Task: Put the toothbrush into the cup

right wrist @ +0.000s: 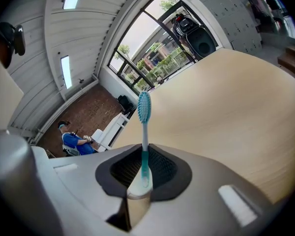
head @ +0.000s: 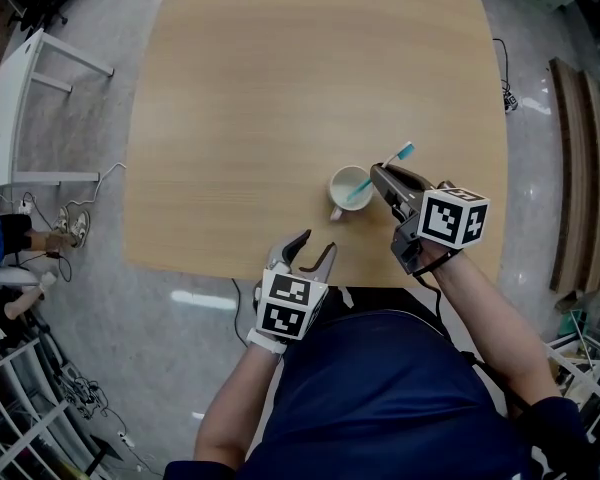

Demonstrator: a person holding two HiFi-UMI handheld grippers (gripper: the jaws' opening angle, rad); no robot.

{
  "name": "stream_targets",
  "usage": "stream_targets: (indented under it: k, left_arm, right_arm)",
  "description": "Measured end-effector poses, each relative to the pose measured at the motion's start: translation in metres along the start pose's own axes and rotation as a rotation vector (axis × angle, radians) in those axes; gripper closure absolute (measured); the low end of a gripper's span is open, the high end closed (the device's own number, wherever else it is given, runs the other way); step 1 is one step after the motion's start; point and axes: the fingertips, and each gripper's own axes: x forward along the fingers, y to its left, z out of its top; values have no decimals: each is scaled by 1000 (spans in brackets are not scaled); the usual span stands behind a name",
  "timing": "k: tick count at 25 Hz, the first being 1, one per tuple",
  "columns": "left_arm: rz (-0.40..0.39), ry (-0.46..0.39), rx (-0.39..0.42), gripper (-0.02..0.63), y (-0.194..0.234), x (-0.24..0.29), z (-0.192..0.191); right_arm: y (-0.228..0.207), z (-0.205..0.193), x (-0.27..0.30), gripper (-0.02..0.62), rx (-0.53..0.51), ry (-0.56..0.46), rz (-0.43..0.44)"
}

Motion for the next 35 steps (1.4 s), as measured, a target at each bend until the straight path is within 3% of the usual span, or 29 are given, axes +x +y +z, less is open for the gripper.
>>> stream_targets:
  k: [20, 24, 35]
  left_arm:
    - [-22, -24, -57, 414, 2, -4, 13]
    - [-29, -12, -55, 414, -2, -2, 8]
    - [-30, -12, -47, 414, -5, -2, 8]
  right_arm:
    - [8, -24, 13, 542, -221, 102, -28]
    - [10, -26, 13, 495, -215, 108, -12]
    - [8, -23, 9, 495, -187, 91, -13]
